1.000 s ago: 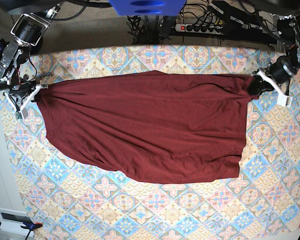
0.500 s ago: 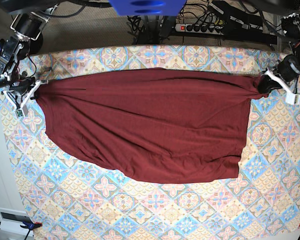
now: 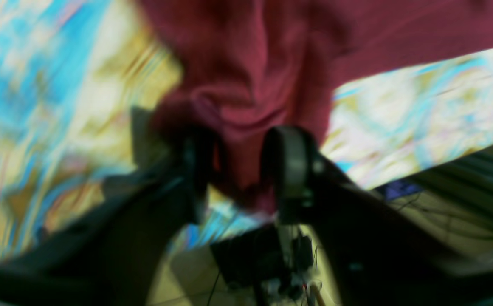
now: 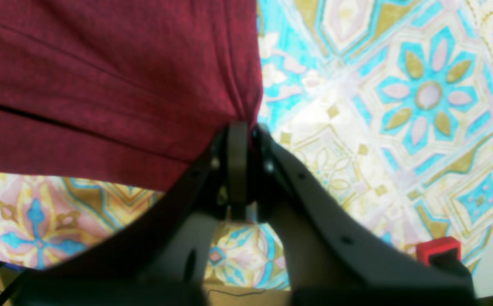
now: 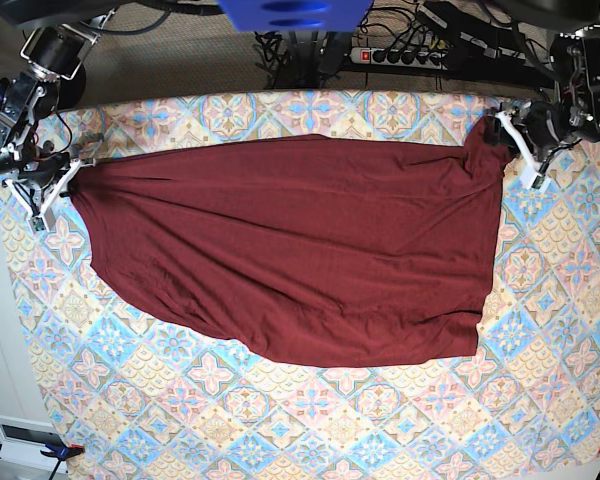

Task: Layout the t-shirt on the table in an organized manner, then fold the t-shirt properly
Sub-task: 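Drag the held shirt end with the left gripper toward the shirt's middle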

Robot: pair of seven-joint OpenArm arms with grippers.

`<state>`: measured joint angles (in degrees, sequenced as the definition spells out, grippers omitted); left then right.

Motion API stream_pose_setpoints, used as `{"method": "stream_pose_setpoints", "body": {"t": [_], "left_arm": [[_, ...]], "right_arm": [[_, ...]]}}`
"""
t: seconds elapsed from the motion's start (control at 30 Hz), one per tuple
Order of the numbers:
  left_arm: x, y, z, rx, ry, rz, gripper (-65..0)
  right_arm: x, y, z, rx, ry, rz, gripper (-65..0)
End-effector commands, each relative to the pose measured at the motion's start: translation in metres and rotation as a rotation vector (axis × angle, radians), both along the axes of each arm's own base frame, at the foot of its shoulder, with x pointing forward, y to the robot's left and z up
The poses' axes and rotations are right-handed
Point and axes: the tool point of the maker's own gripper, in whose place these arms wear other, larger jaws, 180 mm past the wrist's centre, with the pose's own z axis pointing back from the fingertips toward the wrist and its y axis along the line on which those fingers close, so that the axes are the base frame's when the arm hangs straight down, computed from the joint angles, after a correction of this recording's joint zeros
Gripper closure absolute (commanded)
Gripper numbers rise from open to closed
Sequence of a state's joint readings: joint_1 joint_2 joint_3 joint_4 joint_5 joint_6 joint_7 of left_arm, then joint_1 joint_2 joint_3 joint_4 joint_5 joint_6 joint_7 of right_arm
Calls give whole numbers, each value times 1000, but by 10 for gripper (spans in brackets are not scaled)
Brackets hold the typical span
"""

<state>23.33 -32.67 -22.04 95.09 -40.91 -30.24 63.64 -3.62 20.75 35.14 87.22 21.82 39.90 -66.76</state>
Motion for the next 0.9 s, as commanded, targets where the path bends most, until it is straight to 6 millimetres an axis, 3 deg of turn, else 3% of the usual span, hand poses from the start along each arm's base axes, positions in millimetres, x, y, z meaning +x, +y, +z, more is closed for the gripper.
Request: {"method": "stream_pose_setpoints", "body": {"t": [0.0,0.17,0.37,0.7,0.87], "left_arm": [[5,8,11,8,-37,6,-324],[-11,36,25,-29,-67,142,-346],[-31,40,-6,-119,-6,282,-346],[-15,-3,-22,-255,-58,350,-346],[-7,-42,-34,-317,-22,272,-346]], "right_arm": [[9,-9,14,-24,-43,3,0],[9,-9,14,-24,-43,3,0],[9,-8,15,-27,-44,7,0],[9,-8,16,-29,-44,8,0],[9,-8,16,-29,-44,8,0]]}}
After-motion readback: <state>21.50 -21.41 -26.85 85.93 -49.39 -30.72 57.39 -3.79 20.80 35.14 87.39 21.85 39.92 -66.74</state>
